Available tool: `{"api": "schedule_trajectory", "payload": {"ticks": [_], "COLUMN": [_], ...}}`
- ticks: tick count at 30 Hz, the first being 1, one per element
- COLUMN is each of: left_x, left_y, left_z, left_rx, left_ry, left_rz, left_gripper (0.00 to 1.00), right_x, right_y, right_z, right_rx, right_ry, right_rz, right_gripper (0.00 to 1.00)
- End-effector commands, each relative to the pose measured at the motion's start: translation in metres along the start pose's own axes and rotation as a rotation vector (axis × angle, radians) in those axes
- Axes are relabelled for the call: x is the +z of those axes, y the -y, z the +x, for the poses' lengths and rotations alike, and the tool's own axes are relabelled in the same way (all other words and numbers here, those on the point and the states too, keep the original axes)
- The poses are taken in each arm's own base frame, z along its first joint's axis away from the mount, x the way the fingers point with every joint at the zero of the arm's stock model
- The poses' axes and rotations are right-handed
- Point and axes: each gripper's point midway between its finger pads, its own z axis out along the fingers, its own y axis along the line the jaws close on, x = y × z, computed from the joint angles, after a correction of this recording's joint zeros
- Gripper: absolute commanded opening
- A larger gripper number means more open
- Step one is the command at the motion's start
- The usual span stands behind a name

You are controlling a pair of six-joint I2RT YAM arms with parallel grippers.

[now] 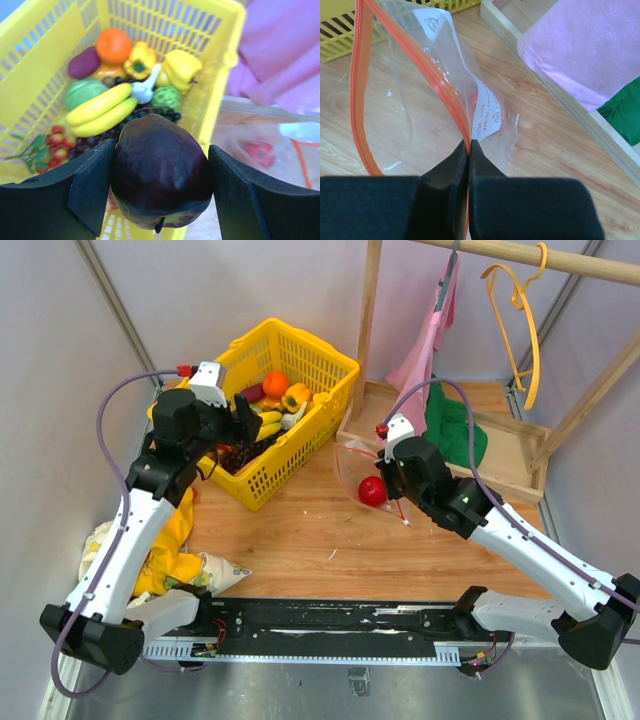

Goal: Place the food in the zip-top bag and seal the zipper
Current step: Pick up the fake fruit from the bin, then place the fake fruit in the zipper food storage bag.

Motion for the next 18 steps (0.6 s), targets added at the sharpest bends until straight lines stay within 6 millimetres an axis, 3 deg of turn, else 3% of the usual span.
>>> {"api": "schedule_trajectory", "payload": {"ticks": [1, 13, 18], "left_x": [-0.016, -0.053, -0.062], "left_y": [0.047, 0.161, 0.197], "left_z": [-0.011, -0.003, 0.006], "left_rx": [0.003, 0.073, 0.108], "left_ry": [0.071, 0.178, 0.221], "left_rz": [0.210, 0.597, 0.688], "left_gripper": [0.56, 0.55, 0.54], "right_x": [-0.004, -0.005, -0.006], "right_y": [0.007, -0.001, -0.004], "right_z": [-0.015, -0.016, -0.017], "right_rx": [0.026, 0.050, 0.060], "right_ry": [0.032, 0.041, 0.043], "right_rz": [0.018, -0.021, -0.038], "right_gripper": [0.01, 0.01, 0.01]}}
